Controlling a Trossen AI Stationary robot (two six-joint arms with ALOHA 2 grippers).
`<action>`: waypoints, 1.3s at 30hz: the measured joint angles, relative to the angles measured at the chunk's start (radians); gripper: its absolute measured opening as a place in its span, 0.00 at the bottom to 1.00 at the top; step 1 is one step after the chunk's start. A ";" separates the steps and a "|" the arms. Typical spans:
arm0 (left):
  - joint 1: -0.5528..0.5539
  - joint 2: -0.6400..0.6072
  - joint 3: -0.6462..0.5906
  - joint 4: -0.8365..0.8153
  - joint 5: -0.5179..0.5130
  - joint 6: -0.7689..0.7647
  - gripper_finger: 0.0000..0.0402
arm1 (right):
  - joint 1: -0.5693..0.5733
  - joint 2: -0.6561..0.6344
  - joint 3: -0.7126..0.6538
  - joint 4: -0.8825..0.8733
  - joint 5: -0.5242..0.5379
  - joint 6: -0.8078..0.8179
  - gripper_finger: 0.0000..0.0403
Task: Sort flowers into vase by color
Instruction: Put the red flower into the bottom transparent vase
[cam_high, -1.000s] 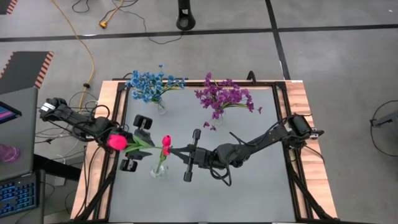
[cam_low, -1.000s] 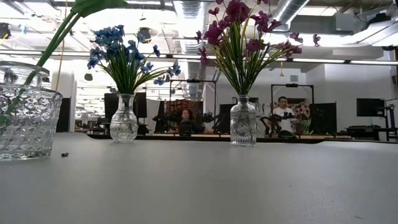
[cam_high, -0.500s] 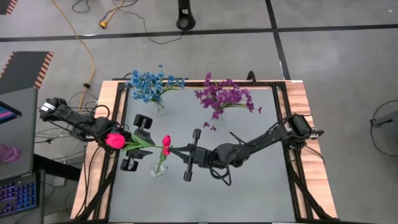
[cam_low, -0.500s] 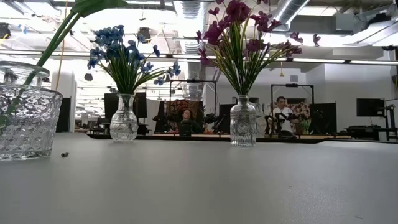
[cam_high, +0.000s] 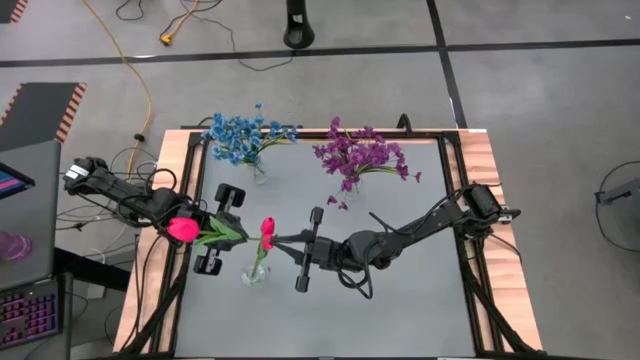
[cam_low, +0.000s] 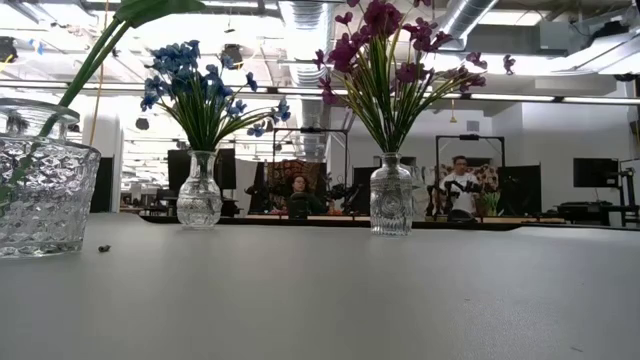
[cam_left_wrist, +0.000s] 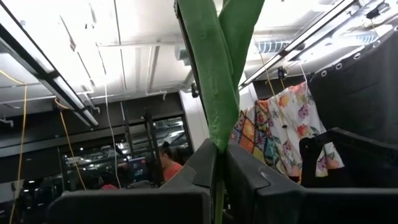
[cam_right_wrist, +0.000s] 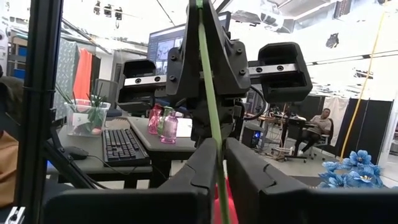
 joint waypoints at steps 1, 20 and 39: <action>0.000 0.000 0.000 0.000 0.000 -0.003 0.02 | 0.000 0.000 0.000 0.000 0.000 0.000 0.17; 0.000 -0.327 -0.001 -0.429 0.020 -0.231 0.01 | 0.128 -0.215 0.000 -0.340 0.248 -0.136 0.38; 0.000 -0.483 -0.066 -0.743 0.069 -0.344 0.00 | 0.128 -0.318 0.000 -0.696 0.238 0.085 0.31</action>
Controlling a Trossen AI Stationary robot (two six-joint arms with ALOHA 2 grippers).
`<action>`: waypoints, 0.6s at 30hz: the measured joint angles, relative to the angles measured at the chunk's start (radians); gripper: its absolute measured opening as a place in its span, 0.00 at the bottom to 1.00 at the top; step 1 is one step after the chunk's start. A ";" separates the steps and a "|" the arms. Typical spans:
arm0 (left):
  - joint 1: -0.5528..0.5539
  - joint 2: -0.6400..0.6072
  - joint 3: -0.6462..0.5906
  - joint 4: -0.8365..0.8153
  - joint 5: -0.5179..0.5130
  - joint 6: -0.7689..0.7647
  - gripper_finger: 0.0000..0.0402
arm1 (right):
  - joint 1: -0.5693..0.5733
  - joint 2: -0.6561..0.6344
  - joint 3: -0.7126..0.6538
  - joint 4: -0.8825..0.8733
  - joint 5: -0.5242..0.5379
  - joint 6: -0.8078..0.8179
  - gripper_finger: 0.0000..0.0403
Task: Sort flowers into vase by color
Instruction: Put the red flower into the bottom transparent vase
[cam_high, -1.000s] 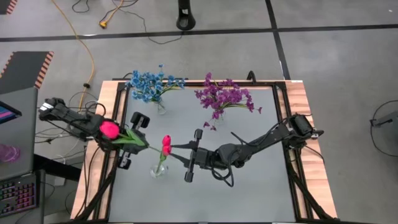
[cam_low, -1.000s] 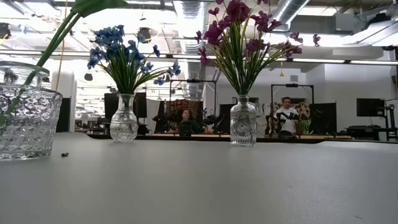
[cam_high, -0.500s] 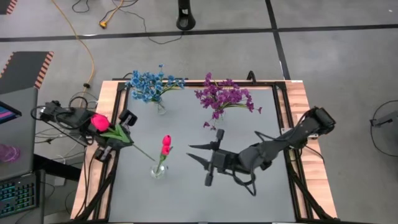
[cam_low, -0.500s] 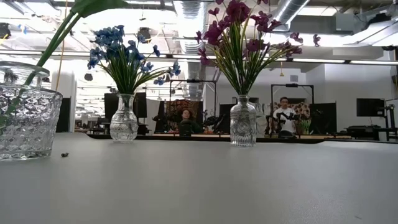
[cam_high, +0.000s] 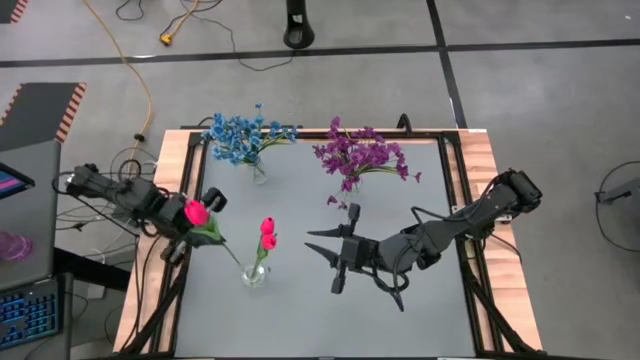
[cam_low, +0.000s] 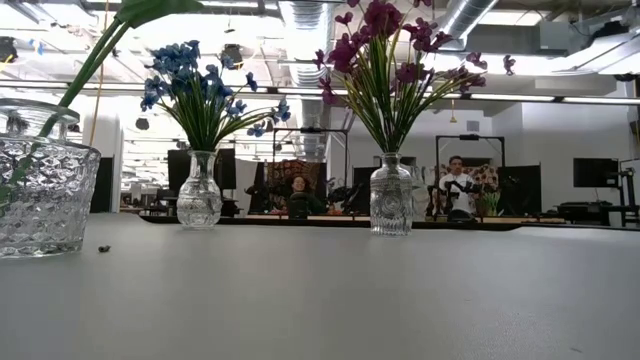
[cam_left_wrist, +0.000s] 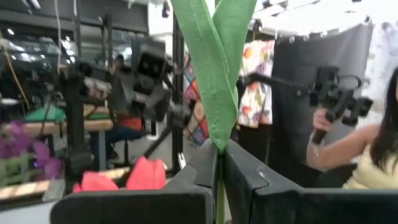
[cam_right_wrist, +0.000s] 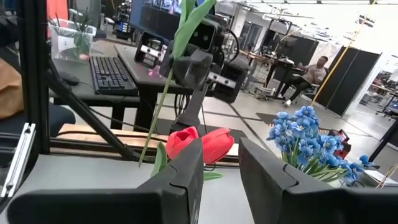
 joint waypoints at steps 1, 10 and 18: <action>0.000 0.002 -0.012 0.003 0.002 0.000 0.00 | -0.002 0.000 0.000 -0.006 -0.002 0.002 0.31; -0.013 0.008 -0.203 0.239 -0.028 -0.027 0.00 | -0.005 0.000 0.000 -0.022 -0.002 0.020 0.31; -0.018 0.006 -0.326 0.322 -0.100 -0.070 0.00 | -0.005 0.000 0.000 -0.024 -0.002 0.020 0.31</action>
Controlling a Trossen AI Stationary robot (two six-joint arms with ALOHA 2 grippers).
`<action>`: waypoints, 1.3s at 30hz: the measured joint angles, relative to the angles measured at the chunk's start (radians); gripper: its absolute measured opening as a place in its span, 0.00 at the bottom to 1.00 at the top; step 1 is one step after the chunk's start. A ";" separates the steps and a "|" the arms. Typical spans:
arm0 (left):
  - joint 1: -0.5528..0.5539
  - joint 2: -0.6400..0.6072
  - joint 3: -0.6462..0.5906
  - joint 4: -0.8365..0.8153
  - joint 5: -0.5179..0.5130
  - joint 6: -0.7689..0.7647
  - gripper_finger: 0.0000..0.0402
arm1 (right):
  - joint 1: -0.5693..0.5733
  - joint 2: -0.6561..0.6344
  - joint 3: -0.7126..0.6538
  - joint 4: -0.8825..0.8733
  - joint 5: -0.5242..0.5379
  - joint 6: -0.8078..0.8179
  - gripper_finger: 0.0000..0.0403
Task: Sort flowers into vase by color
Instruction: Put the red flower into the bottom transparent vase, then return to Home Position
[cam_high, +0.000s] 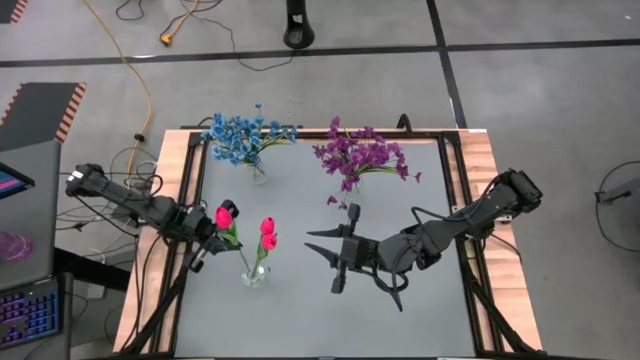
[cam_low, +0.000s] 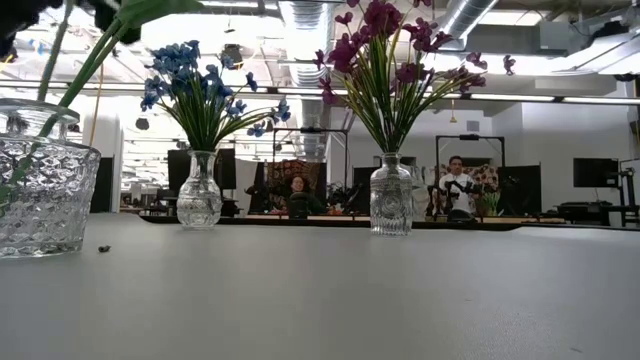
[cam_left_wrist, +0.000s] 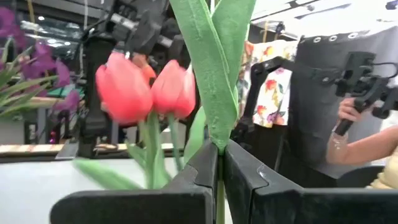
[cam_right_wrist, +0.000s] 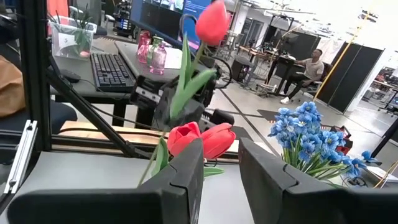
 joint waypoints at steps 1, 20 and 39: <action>0.000 0.000 -0.010 0.009 -0.006 0.000 0.00 | 0.000 0.000 0.000 0.000 0.000 0.000 0.31; 0.000 0.000 -0.041 -0.038 0.050 0.004 0.09 | 0.000 0.000 0.000 0.001 -0.001 0.000 0.31; 0.000 -0.001 -0.041 -0.063 0.039 -0.008 0.41 | 0.000 -0.001 0.000 0.001 -0.002 -0.001 0.31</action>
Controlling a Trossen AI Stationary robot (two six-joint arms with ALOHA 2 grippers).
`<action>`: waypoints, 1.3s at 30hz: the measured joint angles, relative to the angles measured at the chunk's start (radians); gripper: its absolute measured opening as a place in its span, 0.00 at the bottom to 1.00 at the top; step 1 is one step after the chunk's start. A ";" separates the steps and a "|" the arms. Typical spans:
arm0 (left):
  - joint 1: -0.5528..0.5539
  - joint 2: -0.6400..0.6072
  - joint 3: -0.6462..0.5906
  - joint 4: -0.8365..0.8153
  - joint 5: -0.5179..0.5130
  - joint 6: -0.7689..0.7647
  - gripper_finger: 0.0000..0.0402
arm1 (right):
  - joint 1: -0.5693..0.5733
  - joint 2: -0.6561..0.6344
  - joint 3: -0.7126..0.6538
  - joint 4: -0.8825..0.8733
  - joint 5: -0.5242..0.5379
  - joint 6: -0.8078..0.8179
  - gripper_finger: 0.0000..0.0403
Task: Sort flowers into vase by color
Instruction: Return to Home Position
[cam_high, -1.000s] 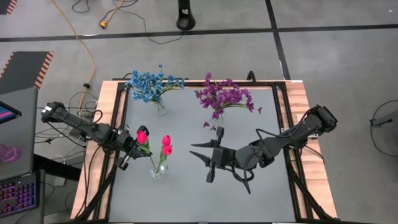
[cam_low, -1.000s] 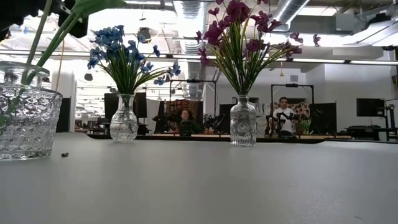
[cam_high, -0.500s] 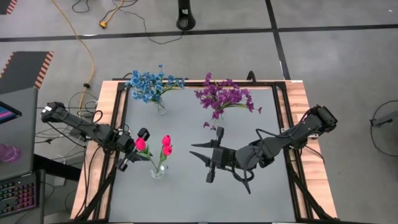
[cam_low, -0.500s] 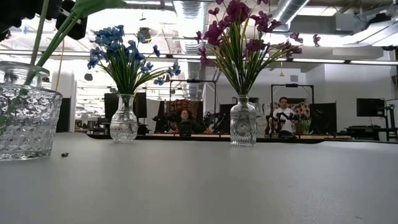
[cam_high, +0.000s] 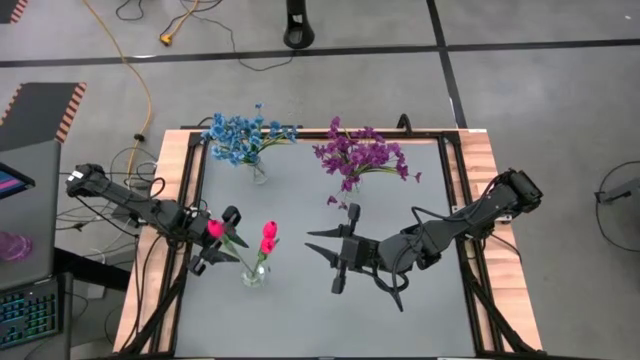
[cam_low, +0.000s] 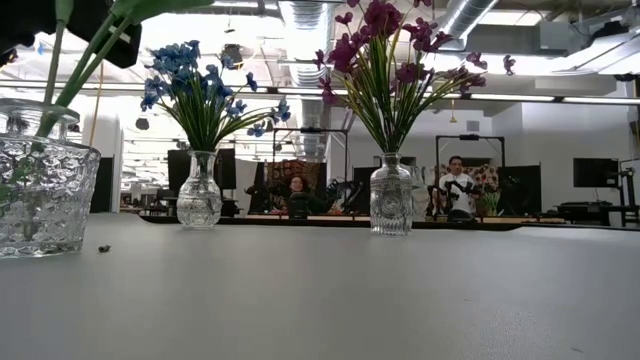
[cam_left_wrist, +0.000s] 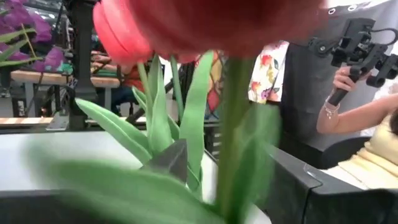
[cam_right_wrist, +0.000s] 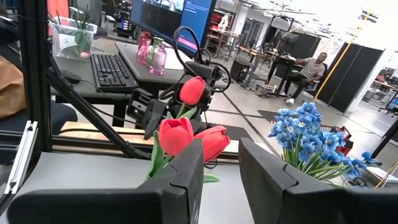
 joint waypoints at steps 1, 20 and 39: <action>0.000 0.000 0.000 -0.008 0.006 0.000 0.41 | 0.000 0.000 0.000 0.000 0.000 0.000 0.31; 0.000 -0.072 0.000 -0.240 0.027 -0.001 0.42 | 0.000 -0.002 0.000 0.000 0.000 -0.008 0.31; 0.000 -0.445 0.002 -0.591 0.019 -0.011 0.42 | 0.000 -0.002 0.000 0.000 0.000 -0.010 0.31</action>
